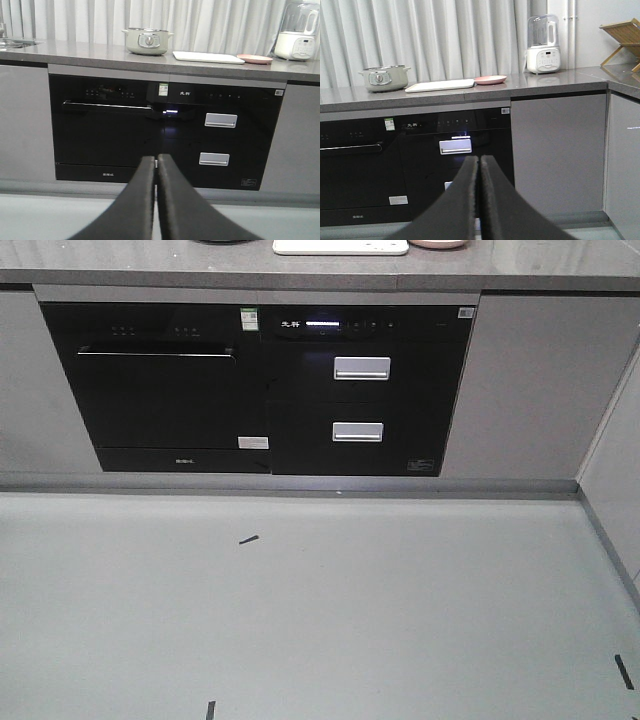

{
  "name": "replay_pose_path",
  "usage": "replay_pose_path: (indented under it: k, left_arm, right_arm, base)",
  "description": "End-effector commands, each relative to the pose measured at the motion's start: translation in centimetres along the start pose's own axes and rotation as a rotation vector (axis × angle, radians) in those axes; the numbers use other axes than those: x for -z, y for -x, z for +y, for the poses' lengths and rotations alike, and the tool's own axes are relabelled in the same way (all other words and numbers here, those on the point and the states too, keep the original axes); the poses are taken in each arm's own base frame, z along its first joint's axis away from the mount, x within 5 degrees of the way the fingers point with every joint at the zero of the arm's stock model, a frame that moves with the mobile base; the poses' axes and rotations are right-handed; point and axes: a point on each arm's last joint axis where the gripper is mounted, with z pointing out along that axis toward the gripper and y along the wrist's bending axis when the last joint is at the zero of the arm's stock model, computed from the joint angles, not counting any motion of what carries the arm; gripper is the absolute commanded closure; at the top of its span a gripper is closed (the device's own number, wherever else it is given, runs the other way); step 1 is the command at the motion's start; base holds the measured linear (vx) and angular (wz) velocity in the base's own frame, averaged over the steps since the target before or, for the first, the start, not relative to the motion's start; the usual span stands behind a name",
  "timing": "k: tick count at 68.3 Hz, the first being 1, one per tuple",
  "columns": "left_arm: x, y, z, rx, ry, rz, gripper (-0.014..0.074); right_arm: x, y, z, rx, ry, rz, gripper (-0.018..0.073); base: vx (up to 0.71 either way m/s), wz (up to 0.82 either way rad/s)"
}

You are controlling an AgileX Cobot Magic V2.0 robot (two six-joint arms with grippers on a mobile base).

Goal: Transfer vegetables to tray and serve
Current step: 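Drive the base forward toward the counter with the pot and tray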

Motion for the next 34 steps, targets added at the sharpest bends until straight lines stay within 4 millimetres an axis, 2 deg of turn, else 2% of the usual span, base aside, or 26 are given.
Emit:
replay_pose_path:
  k: [1,34]
  left_arm:
    - [0.01,-0.09,-0.05,0.010,-0.015,-0.064,0.0602]
    - [0.01,-0.09,-0.05,0.010,-0.015,-0.064,0.0602]
  right_arm:
    - [0.03,0.19,0.04,0.009,0.007,-0.063,0.0562]
    - [0.03,0.19,0.04,0.009,0.007,-0.063,0.0562]
  base:
    - [0.13,0.04]
    - [0.13,0.00]
